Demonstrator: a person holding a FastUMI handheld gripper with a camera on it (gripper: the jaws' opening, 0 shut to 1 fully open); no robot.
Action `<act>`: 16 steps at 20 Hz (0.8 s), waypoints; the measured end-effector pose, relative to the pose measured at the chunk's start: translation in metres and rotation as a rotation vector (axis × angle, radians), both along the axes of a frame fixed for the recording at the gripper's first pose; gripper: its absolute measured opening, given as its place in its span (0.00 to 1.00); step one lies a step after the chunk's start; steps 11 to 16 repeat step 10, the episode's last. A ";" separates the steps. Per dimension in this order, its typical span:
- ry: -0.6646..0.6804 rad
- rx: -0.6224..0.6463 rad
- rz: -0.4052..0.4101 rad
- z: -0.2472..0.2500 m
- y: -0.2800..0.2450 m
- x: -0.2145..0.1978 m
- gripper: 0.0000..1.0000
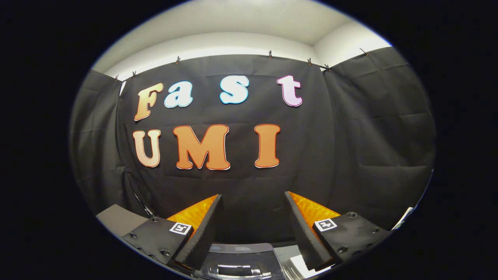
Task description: Put the clothes into the washing machine and then close the washing machine lid.
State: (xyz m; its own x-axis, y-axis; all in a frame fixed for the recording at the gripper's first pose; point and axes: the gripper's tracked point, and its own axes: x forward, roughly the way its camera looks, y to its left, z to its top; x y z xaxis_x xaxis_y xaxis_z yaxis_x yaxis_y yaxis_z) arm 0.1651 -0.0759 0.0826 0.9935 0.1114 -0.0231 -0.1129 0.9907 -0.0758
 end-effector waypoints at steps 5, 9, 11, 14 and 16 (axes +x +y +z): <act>-0.017 0.007 -0.024 0.004 0.017 -0.012 0.99; -0.033 -0.002 -0.029 0.005 0.032 -0.022 0.99; -0.035 -0.004 -0.029 0.005 0.036 -0.024 0.99; -0.035 -0.004 -0.029 0.005 0.036 -0.024 0.99; -0.035 -0.004 -0.029 0.005 0.036 -0.024 0.99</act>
